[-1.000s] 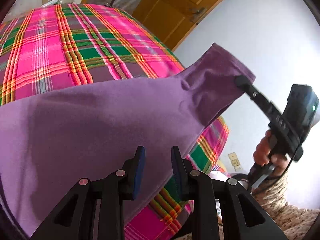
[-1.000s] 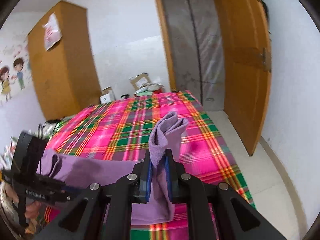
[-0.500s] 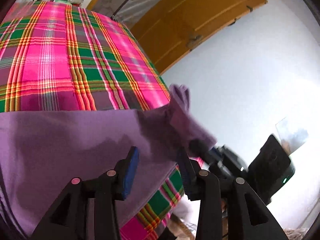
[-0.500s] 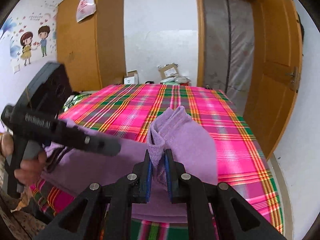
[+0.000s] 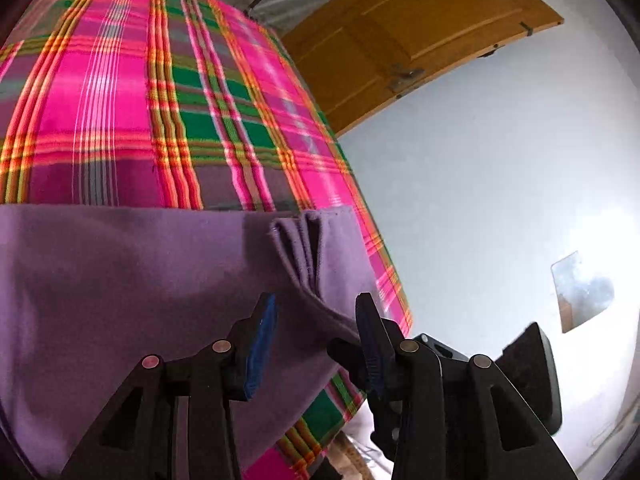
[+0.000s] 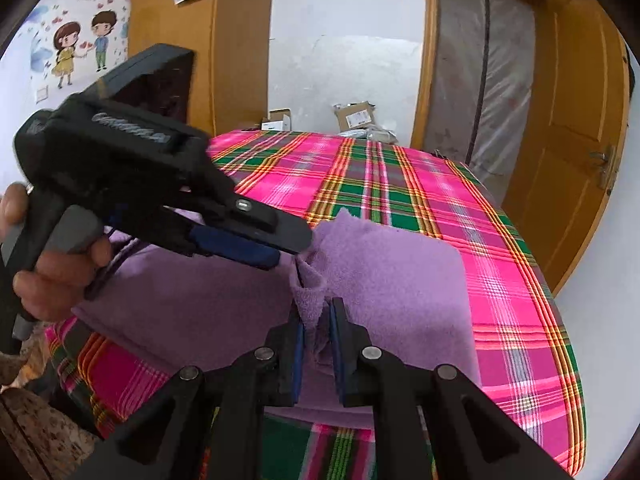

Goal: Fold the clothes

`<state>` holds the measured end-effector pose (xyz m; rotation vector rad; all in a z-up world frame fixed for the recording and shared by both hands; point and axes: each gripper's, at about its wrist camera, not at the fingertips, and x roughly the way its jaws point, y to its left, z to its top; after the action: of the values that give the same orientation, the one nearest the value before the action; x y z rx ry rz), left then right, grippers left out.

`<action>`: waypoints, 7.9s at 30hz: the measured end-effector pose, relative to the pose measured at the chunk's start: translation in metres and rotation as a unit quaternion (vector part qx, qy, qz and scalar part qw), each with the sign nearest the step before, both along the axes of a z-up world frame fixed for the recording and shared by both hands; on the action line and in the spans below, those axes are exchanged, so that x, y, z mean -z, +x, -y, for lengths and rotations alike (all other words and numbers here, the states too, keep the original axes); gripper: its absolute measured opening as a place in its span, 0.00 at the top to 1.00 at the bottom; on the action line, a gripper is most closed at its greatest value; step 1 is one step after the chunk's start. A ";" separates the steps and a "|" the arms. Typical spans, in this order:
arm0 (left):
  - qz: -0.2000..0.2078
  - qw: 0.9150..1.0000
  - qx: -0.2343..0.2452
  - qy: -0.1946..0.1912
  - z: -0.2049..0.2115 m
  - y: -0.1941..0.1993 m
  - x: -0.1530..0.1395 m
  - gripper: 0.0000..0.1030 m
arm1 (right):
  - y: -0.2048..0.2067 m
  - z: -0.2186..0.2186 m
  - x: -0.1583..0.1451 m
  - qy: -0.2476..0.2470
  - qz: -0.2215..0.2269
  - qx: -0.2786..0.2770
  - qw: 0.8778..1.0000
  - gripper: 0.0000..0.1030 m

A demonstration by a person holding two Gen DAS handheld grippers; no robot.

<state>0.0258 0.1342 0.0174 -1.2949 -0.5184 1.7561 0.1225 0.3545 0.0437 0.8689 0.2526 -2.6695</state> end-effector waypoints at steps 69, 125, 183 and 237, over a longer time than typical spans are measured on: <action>-0.029 0.991 -0.112 -0.070 0.068 0.012 -0.003 0.92 | 0.005 -0.039 0.027 0.018 0.042 0.173 0.984 0.56; -0.084 0.968 -0.184 -0.148 0.120 0.045 -0.033 0.82 | -0.015 0.039 0.008 0.003 0.051 0.011 0.999 0.55; -0.094 0.934 -0.276 -0.204 0.330 0.147 0.016 0.80 | 0.032 0.246 -0.012 0.031 0.021 -0.226 0.973 0.65; -0.015 0.968 -0.197 -0.157 0.326 -0.053 0.023 0.62 | 0.060 0.338 0.031 0.044 0.027 -0.325 0.944 0.87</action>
<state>-0.0270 -0.1922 -0.0054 -1.4519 -0.5216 2.2565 0.1825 0.0161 0.0130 0.7198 0.5425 -2.0279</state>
